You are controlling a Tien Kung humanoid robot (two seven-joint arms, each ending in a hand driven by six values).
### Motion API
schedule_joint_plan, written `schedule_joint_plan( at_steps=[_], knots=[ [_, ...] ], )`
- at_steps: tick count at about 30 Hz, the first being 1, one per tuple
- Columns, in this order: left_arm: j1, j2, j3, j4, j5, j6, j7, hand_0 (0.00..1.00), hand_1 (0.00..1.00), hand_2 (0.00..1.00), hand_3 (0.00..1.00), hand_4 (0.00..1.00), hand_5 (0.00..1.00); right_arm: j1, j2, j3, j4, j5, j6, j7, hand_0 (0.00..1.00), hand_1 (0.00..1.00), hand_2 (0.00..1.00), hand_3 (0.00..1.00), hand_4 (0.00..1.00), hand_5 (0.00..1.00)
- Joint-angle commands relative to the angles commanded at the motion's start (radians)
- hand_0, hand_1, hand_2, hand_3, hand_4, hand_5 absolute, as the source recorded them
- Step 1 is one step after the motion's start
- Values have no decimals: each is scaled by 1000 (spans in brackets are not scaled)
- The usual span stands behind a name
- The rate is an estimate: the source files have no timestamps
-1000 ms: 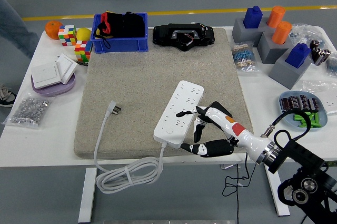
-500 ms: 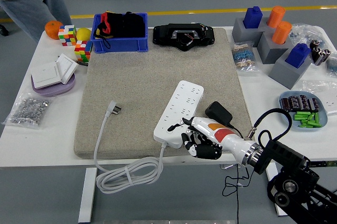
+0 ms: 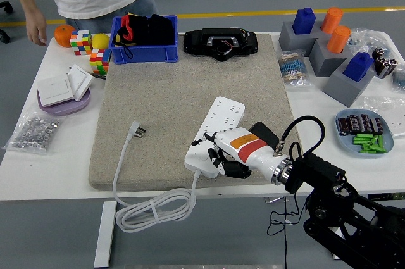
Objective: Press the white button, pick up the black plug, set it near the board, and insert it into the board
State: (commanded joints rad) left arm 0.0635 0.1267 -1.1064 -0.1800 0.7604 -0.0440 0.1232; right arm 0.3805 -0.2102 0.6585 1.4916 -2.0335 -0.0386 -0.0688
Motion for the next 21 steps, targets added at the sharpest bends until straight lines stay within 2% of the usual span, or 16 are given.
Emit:
schedule_joint_plan(
  at_steps=[10,21],
  knots=[
    [1,0,0,0,0,0,1,704,664,585,679,665,264,27,-5,-76,-49,-5,2,17,2,23,146,770,148,2],
    [-2,-3,10,0,-6,0,-1,704,665,584,679,665,264,36,9,-70,-114,-29,-15,31,2,23,146,768,148,2]
  ],
)
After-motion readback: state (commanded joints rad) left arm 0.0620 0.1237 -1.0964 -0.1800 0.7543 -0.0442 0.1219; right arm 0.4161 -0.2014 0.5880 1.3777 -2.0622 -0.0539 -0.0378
